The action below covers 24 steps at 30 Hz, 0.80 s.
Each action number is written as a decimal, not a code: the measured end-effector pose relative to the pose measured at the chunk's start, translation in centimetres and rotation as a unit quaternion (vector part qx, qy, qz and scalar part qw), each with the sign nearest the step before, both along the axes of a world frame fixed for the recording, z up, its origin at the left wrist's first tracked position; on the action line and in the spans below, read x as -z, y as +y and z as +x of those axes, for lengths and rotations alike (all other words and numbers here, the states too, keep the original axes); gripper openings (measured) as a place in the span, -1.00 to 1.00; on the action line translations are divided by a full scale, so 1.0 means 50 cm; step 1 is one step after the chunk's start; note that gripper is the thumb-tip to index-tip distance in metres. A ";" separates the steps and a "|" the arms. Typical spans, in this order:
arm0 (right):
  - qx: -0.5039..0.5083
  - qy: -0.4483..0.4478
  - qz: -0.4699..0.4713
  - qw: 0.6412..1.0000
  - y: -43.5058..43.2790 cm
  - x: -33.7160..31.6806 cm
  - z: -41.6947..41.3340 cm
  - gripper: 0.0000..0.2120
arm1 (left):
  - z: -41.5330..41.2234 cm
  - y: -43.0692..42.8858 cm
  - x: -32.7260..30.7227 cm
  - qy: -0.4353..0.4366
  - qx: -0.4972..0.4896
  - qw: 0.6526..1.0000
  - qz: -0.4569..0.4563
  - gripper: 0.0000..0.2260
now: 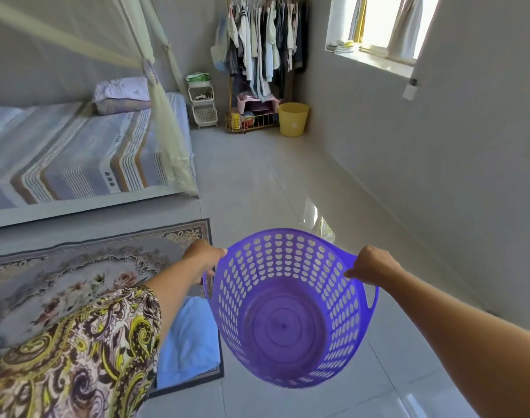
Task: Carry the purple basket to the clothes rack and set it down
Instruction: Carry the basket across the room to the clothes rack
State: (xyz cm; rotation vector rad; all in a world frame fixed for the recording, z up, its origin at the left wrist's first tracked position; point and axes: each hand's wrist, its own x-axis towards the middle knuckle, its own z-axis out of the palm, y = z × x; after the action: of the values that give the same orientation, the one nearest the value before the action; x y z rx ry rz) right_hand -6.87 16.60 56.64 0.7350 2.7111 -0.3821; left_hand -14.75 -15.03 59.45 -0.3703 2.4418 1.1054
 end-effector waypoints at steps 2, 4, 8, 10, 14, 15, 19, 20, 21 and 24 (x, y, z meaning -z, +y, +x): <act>-0.004 0.002 0.000 1.000 0.019 -0.016 -0.036 -0.52 | -0.034 0.010 -0.016 -0.003 -0.006 1.000 0.011 -0.66; -0.013 -0.001 0.000 1.000 0.037 -0.025 -0.072 -0.48 | -0.067 0.022 -0.025 -0.004 -0.006 1.000 0.011 -0.66; -0.043 -0.005 0.007 0.999 0.076 -0.034 -0.172 -0.48 | -0.148 0.057 -0.033 0.000 -0.025 1.000 0.011 -0.73; -0.058 -0.006 0.010 0.998 0.103 -0.036 -0.239 -0.49 | -0.198 0.082 -0.034 0.007 -0.042 0.999 0.008 -0.77; -0.078 -0.015 0.010 0.997 0.143 -0.041 -0.354 -0.49 | -0.289 0.130 -0.039 0.013 -0.067 0.998 0.000 -0.63; -0.086 -0.021 0.010 0.996 0.154 -0.045 -0.385 -0.49 | -0.314 0.145 -0.044 0.010 -0.072 0.997 -0.003 -0.61; -0.108 -0.017 0.013 0.994 0.196 -0.059 -0.502 -0.47 | -0.413 0.191 -0.058 0.015 -0.091 0.996 -0.016 -0.62; -0.110 -0.014 0.012 0.994 0.203 -0.061 -0.524 -0.46 | -0.431 0.198 -0.062 0.015 -0.092 0.996 -0.015 -0.62; -0.115 -0.013 0.013 0.993 0.211 -0.063 -0.555 -0.46 | -0.456 0.207 -0.065 0.013 -0.090 0.996 -0.018 -0.63; -0.130 -0.017 0.013 0.991 0.223 -0.063 -0.638 -0.46 | -0.525 0.222 -0.070 0.009 -0.096 0.995 -0.023 -0.67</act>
State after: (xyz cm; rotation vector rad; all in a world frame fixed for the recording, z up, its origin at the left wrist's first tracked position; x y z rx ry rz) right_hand -38.76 27.77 59.81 0.3832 2.7366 -0.2713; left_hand -40.99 -3.94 62.93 -0.6240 2.4919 1.1350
